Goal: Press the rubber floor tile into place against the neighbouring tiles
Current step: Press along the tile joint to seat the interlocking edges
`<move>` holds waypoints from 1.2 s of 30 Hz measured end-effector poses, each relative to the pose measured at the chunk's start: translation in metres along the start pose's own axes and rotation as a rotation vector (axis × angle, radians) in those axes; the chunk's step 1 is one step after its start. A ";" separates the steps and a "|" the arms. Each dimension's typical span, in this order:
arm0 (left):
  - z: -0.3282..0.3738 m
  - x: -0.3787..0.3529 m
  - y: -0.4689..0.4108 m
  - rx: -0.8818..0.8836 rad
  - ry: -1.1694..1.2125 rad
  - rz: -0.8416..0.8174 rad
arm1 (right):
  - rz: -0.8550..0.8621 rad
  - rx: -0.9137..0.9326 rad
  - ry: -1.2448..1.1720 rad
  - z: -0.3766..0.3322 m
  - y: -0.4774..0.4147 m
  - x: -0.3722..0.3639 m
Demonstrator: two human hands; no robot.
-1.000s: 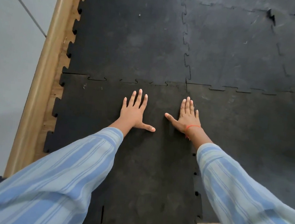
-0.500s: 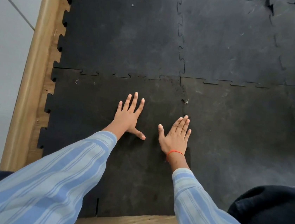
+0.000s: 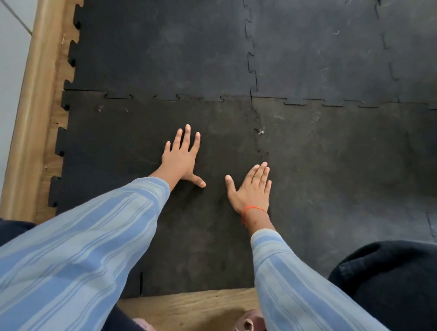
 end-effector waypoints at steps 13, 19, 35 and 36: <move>0.016 -0.006 0.015 -0.060 -0.029 -0.010 | -0.084 0.017 0.063 0.009 0.002 0.011; 0.023 -0.019 0.026 -0.115 -0.087 -0.067 | 0.184 -0.165 -0.021 0.024 0.088 -0.057; 0.023 -0.019 0.020 -0.112 -0.060 -0.098 | -0.032 -0.120 -0.127 0.027 0.078 -0.030; 0.023 -0.020 0.021 -0.111 -0.064 -0.089 | -0.043 -0.106 -0.123 0.028 0.077 -0.031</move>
Point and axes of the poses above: each hand's wrist, its own y-axis away from the middle knuckle, its own x-axis out of the back of the hand, z = x × y, the point moved 1 cm from there along -y, towards the middle knuckle, and after that the axes turned 1 degree about x, right-handed, at the moved point
